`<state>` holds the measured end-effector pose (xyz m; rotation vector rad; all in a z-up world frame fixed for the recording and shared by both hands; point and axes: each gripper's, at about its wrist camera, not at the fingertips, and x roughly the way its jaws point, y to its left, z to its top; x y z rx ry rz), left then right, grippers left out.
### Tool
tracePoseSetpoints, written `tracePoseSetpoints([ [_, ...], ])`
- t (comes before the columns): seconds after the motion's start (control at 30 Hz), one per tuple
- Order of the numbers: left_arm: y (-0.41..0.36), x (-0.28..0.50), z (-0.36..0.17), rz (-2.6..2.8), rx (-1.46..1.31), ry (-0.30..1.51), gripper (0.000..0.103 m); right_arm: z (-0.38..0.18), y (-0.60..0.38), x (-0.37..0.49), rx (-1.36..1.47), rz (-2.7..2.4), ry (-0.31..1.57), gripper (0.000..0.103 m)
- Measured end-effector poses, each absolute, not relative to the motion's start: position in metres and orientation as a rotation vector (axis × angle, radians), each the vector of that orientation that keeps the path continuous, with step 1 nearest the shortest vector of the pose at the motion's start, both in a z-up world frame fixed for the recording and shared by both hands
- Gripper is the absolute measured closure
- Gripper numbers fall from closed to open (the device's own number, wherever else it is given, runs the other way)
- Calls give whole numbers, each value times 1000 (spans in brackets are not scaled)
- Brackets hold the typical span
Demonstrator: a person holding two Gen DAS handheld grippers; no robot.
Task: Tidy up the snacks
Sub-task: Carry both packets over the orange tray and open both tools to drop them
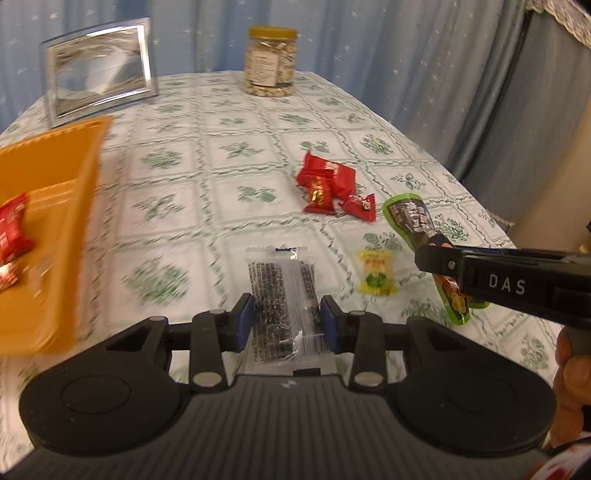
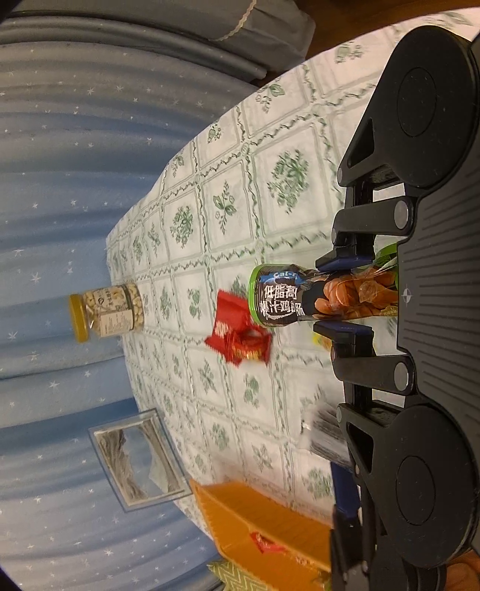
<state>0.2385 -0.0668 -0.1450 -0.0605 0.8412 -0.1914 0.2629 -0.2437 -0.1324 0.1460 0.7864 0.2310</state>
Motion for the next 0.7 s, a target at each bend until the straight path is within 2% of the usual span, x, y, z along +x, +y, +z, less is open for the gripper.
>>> tracePoseSetpoints([
  [0.7,23,124,-63,-41,-177,746,68,-56,-158,173,143,346,727,74],
])
